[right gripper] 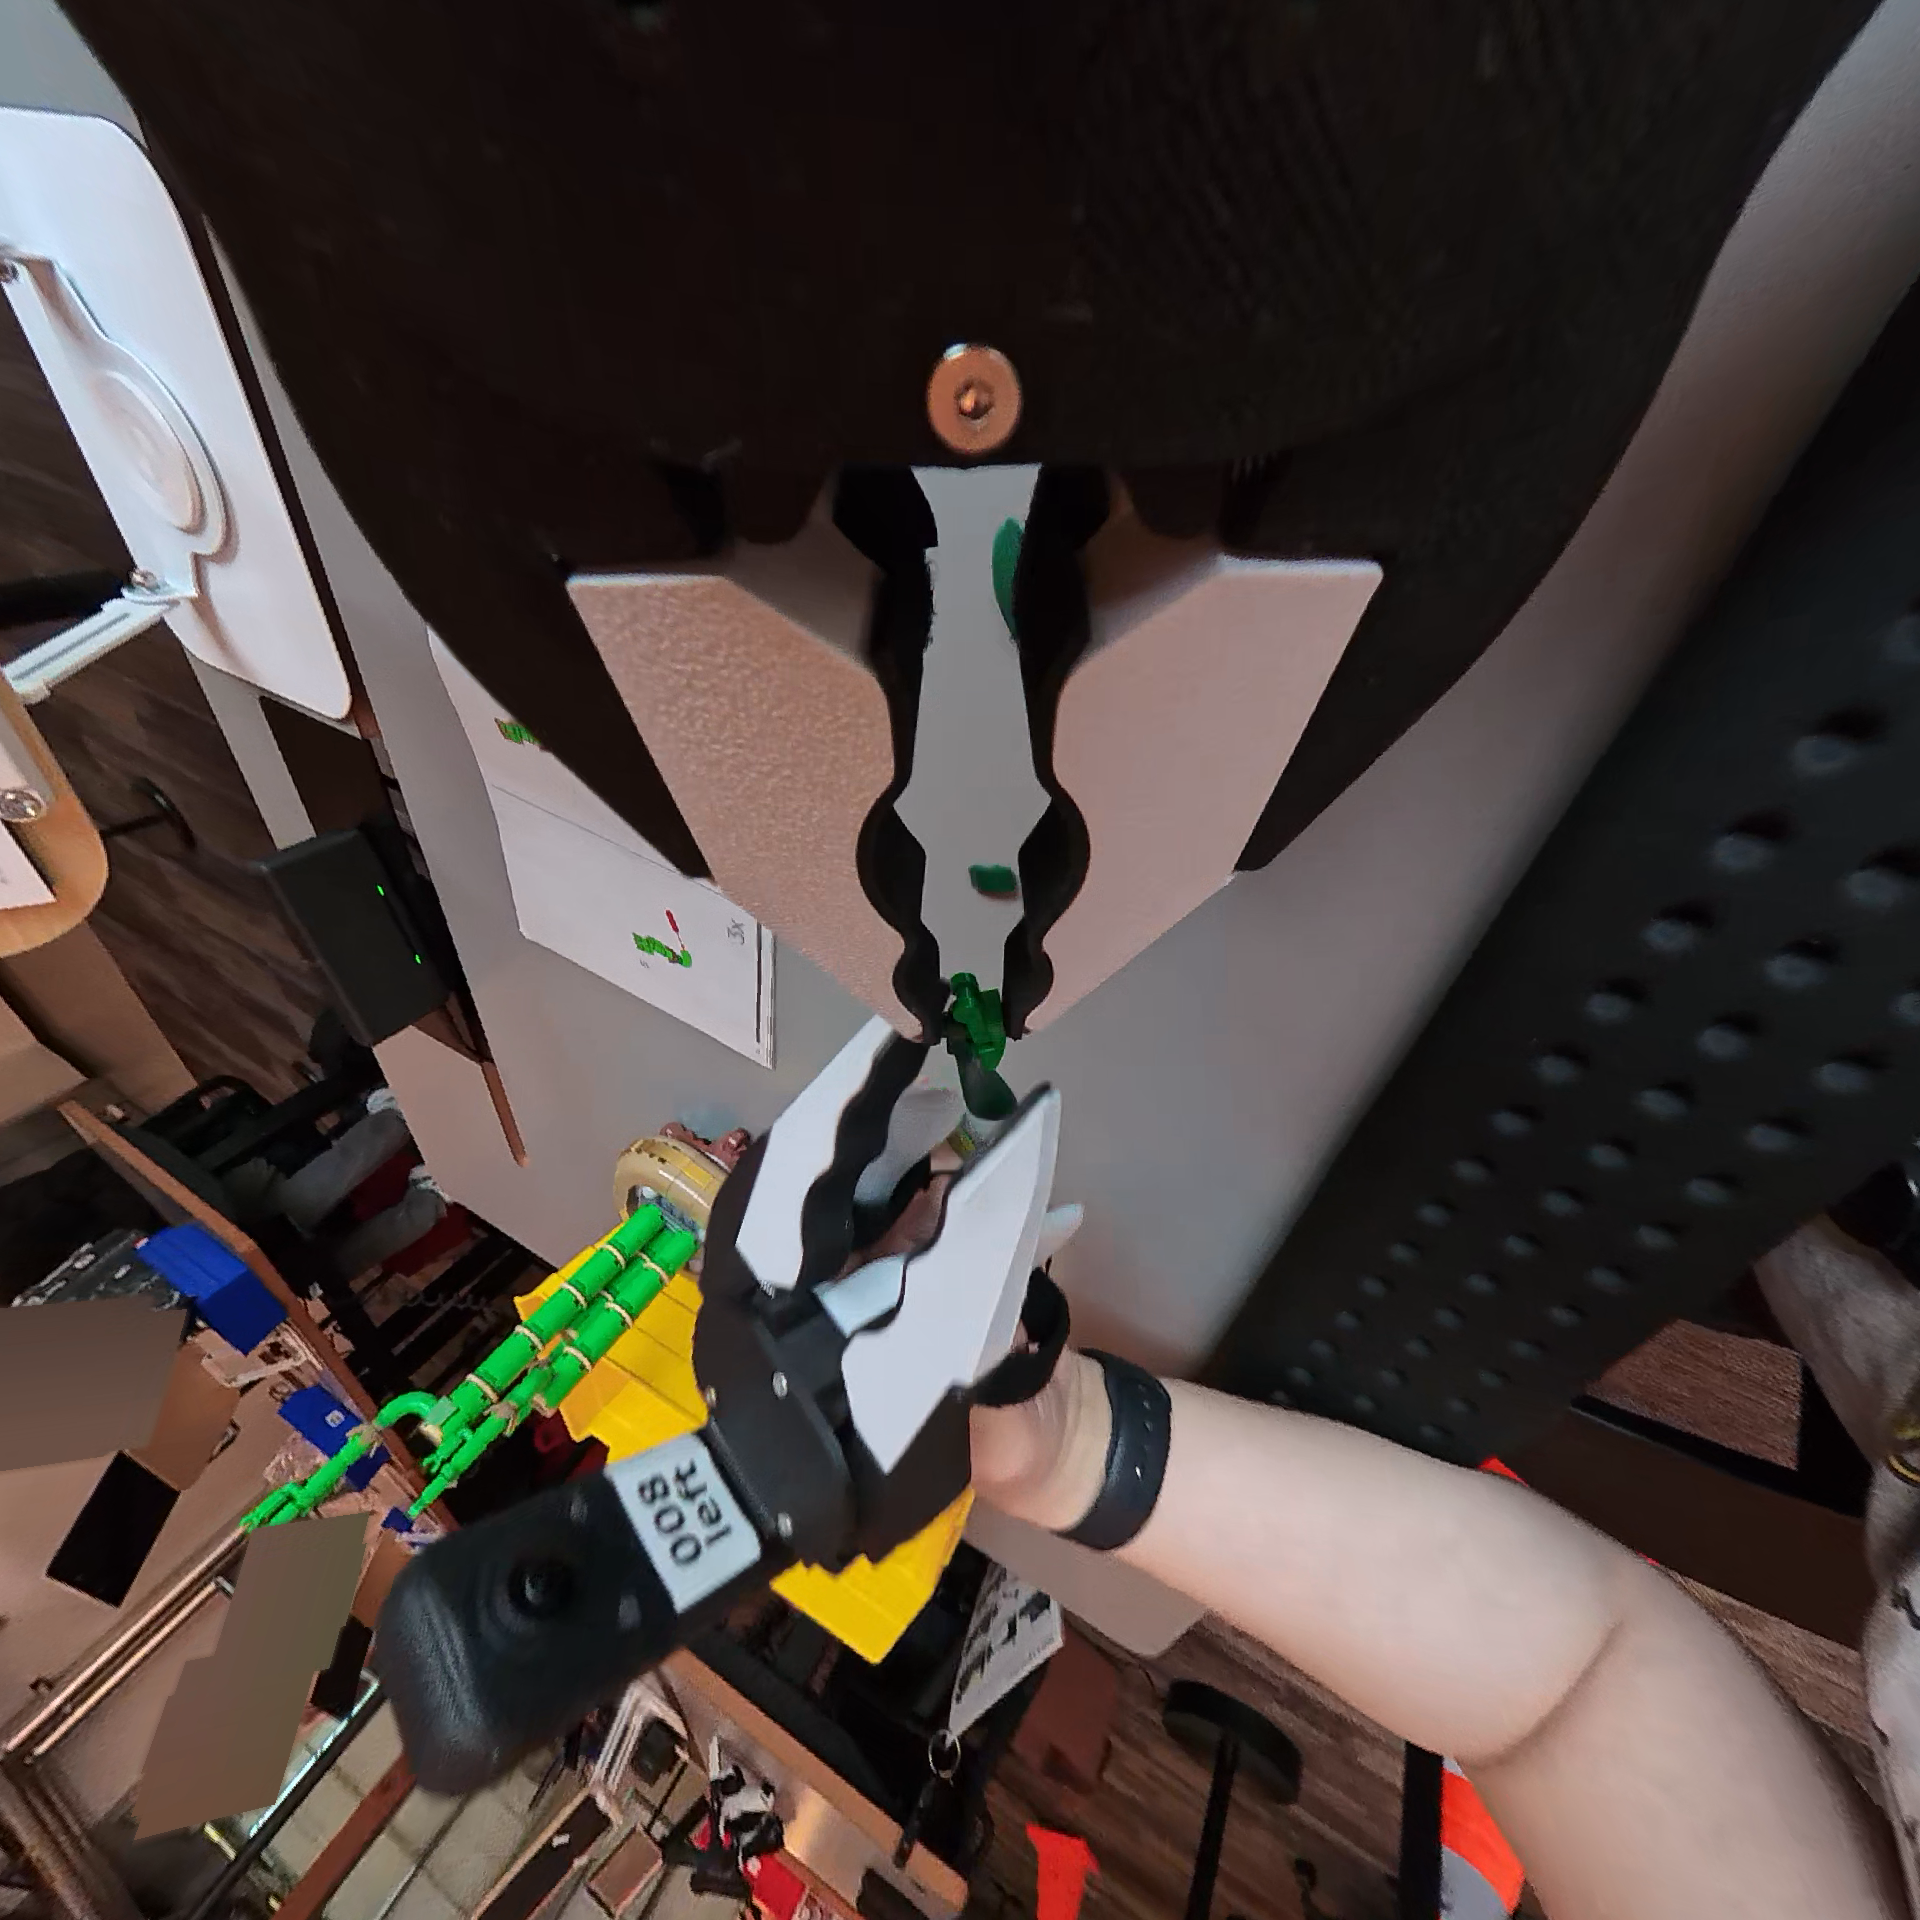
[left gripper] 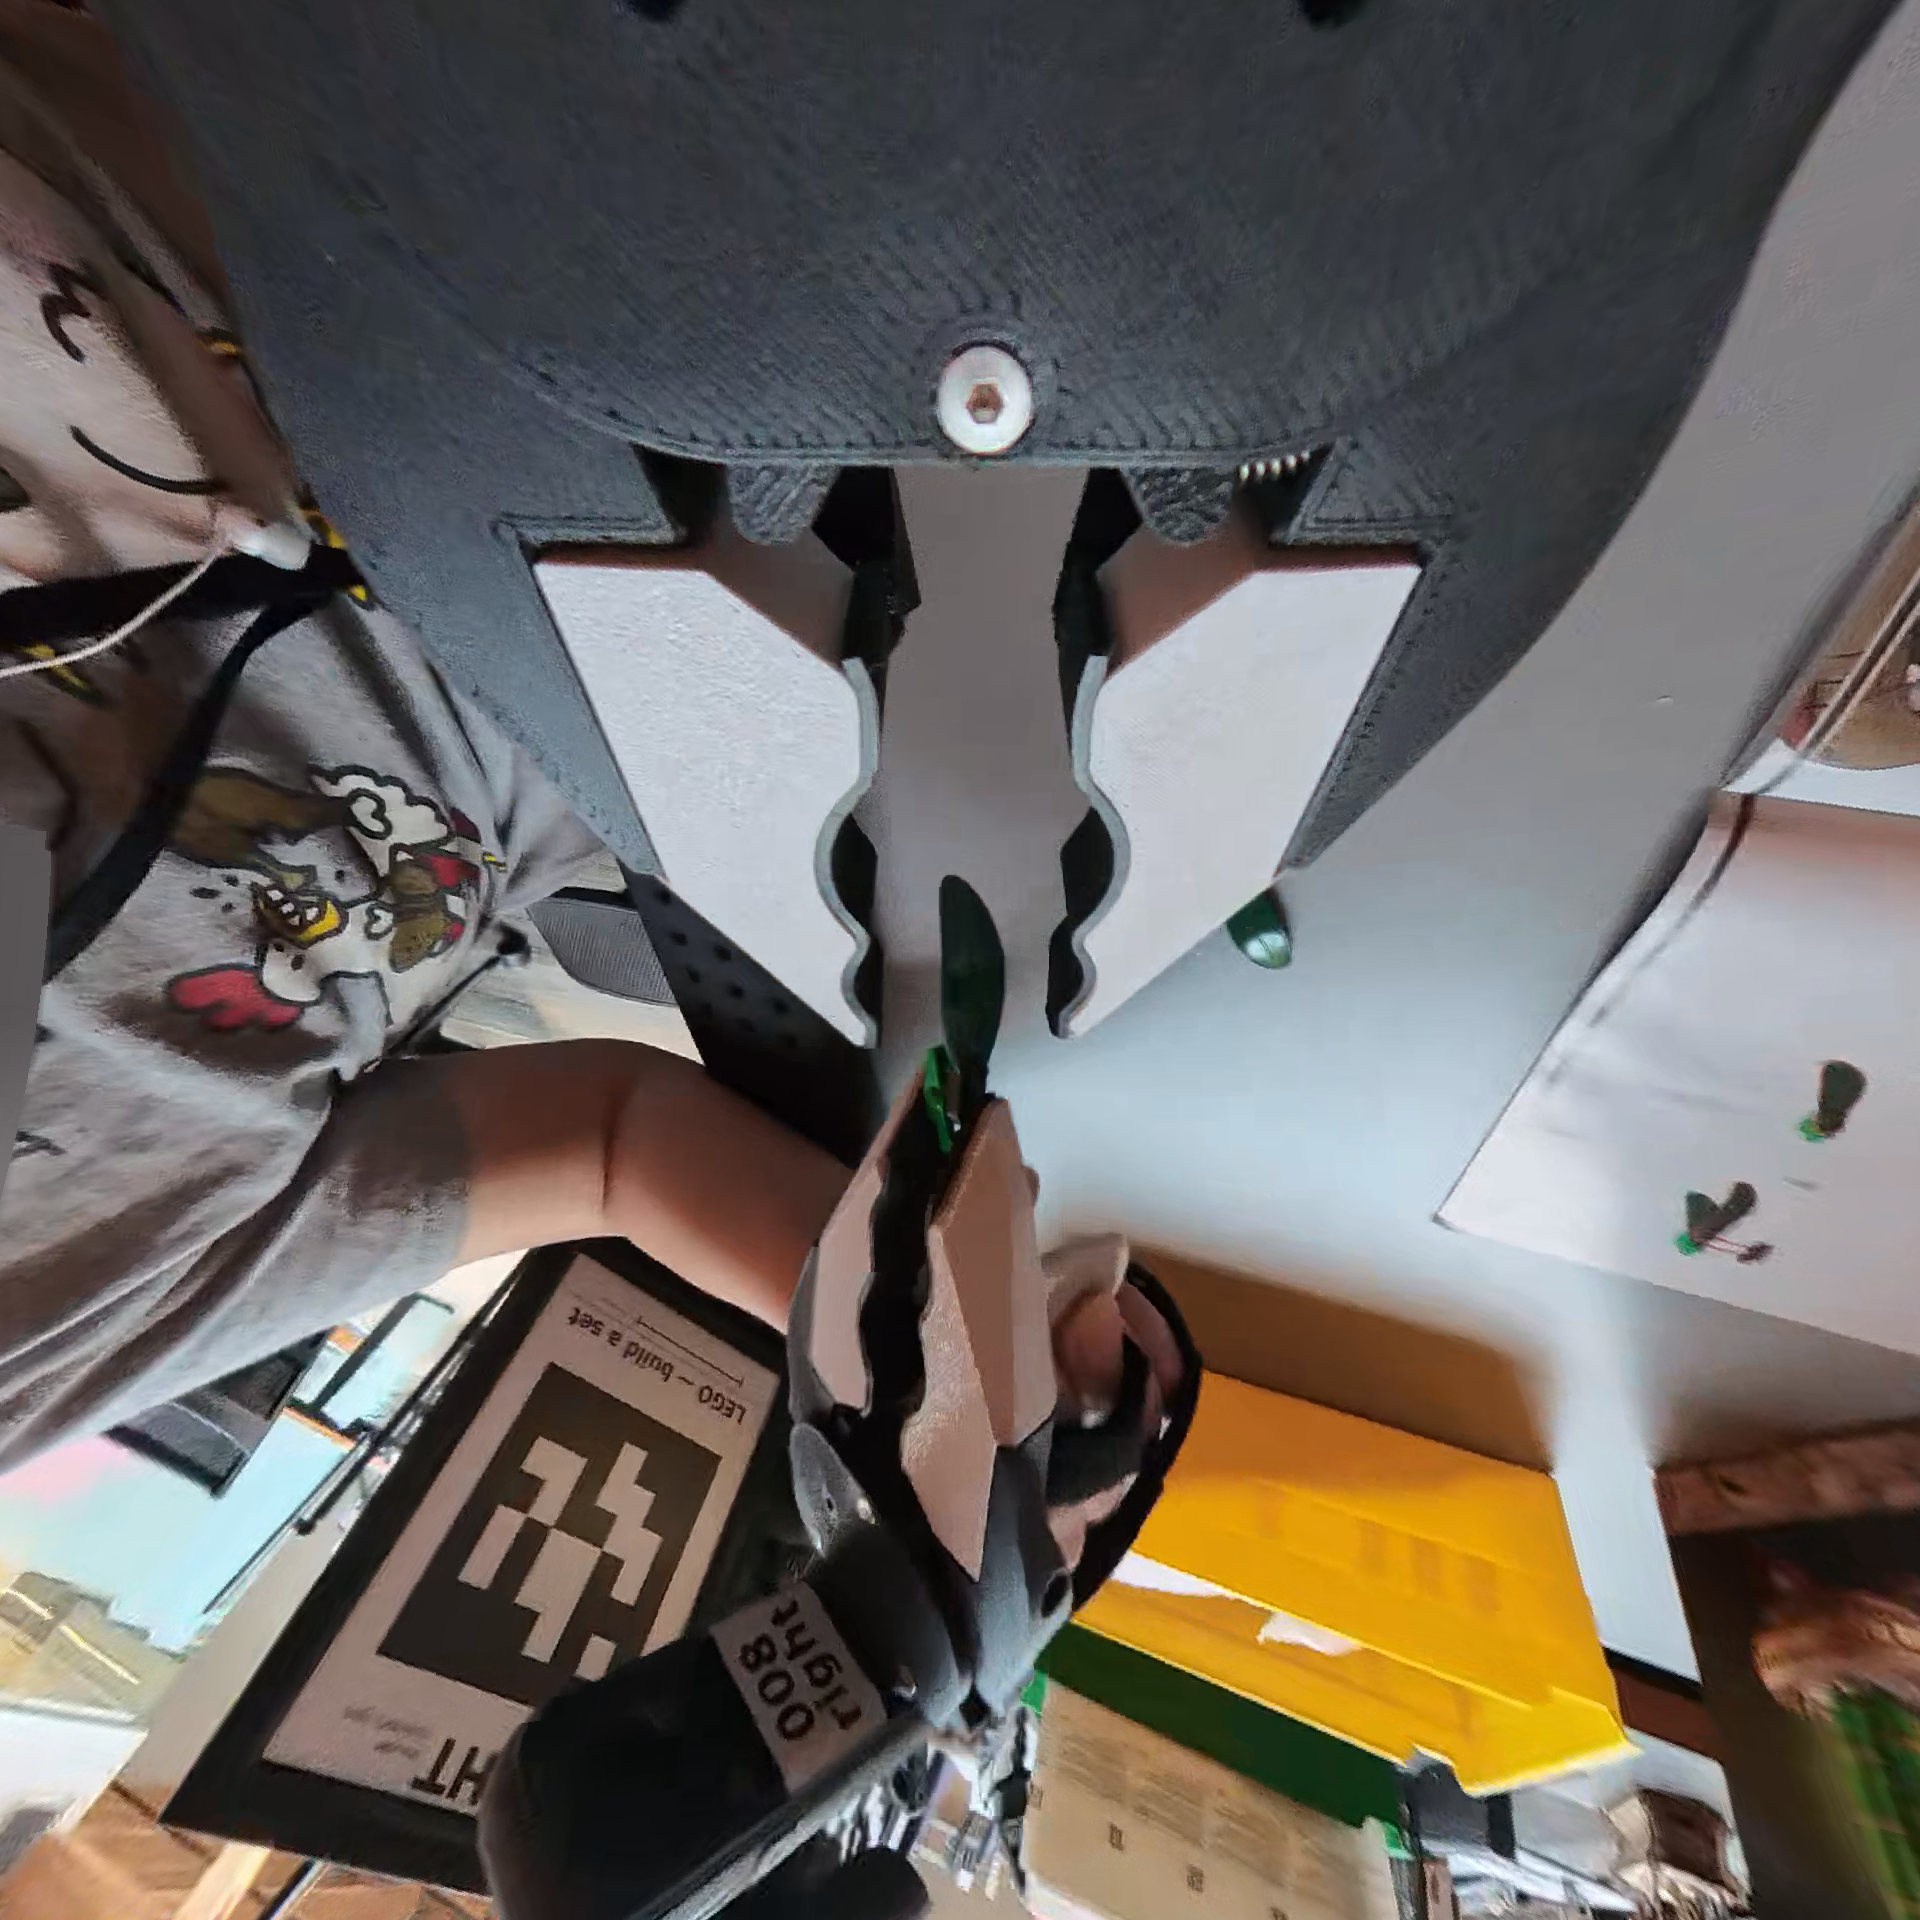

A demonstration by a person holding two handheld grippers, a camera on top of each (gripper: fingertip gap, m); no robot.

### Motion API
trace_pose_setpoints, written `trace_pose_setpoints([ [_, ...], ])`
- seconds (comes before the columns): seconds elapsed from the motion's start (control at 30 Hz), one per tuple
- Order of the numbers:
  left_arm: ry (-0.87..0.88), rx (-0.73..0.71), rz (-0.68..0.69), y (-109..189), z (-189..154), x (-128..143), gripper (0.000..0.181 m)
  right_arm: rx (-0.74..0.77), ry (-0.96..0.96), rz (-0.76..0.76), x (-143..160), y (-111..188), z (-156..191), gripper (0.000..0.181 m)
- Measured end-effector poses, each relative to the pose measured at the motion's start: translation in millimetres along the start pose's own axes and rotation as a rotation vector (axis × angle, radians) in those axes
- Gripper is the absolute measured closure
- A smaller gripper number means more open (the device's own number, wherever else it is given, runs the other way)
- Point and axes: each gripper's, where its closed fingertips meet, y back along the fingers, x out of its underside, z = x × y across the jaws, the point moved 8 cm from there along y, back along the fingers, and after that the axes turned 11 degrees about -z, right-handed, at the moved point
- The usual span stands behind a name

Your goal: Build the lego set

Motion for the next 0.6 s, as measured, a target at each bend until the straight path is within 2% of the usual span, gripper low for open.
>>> trace_pose_setpoints([
  [0.07,0.008,0.019,0.051,-4,0,7,0.153,-0.003,0.003,-0.006,-1,1,0,0.171],
  [0.13,0.004,0.033,0.075,-7,0,10,0.17,-0.012,-0.001,-0.006,-1,2,1,0.171],
  [0.23,-0.026,0.005,0.063,-9,1,9,0.172,-0.003,-0.026,-0.017,1,4,-2,0.171],
  [0.43,-0.185,-0.162,0.096,-11,5,7,0.178,0.028,-0.076,-0.012,9,6,-8,0.171],
  [0.6,-0.305,-0.308,0.049,-11,7,0,0.181,0.123,-0.129,-0.004,13,8,-19,0.169],
])
